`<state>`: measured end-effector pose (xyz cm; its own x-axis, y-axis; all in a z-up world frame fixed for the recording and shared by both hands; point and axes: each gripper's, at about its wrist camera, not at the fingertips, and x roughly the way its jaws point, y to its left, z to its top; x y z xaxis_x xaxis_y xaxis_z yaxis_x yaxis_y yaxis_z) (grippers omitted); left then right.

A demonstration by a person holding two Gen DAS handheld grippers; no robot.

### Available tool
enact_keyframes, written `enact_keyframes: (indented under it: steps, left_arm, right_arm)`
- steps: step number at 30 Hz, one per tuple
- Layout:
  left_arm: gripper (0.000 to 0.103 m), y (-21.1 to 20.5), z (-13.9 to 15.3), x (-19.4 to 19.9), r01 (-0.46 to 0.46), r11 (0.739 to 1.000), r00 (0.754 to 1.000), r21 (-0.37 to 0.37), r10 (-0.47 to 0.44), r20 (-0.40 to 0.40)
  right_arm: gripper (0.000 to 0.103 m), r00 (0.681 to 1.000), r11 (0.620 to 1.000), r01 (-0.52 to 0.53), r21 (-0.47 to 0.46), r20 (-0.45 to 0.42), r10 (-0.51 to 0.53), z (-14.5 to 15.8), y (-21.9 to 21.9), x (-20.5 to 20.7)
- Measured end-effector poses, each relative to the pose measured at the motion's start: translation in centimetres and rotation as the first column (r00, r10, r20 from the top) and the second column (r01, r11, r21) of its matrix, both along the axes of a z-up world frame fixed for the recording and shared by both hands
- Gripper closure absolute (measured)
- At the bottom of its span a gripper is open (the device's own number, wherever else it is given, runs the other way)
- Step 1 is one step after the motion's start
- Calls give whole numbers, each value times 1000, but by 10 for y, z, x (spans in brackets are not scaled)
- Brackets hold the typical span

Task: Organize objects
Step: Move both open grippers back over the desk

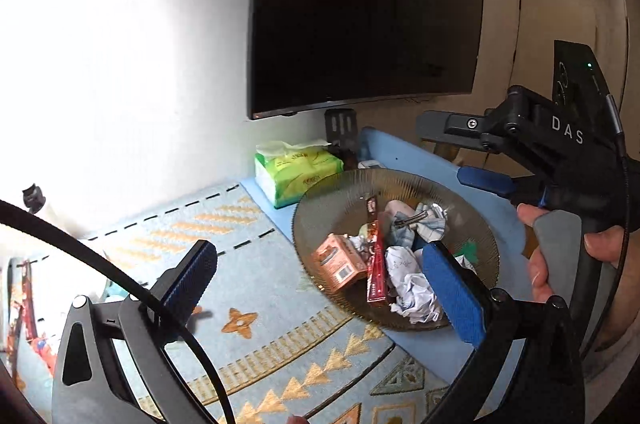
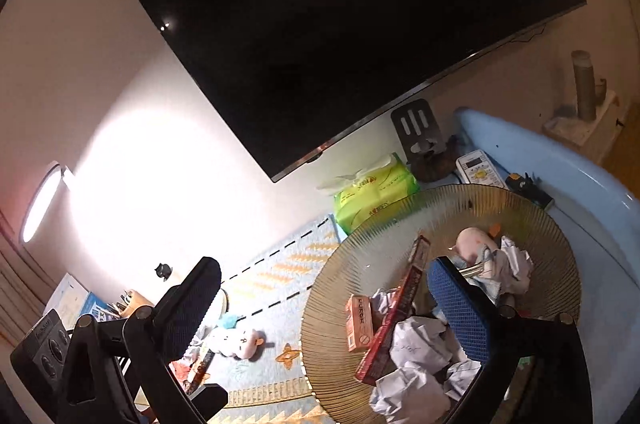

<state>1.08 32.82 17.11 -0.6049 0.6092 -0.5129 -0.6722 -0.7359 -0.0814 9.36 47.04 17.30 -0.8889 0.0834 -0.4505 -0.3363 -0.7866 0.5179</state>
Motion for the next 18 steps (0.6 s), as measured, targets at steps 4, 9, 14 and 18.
enact_keyframes:
  steps: [4,9,14,18]
  left_arm:
    - [0,-51,18,-2,-84,996,995,-10,83,-47]
    - [0,-136,26,-17,-246,967,967,-58,241,-86]
    - [0,-238,1,-30,-401,901,916,-164,389,-100]
    - [0,-314,-50,-44,-456,836,879,-304,477,-5]
  right_arm:
    - [0,997,997,-73,4,-34,73,19,-39,-14]
    - [0,979,978,-196,73,-44,200,37,-116,-33]
    - [0,944,928,-329,174,69,322,17,-210,-52]
    - [0,891,867,-445,225,209,404,-29,-276,-61]
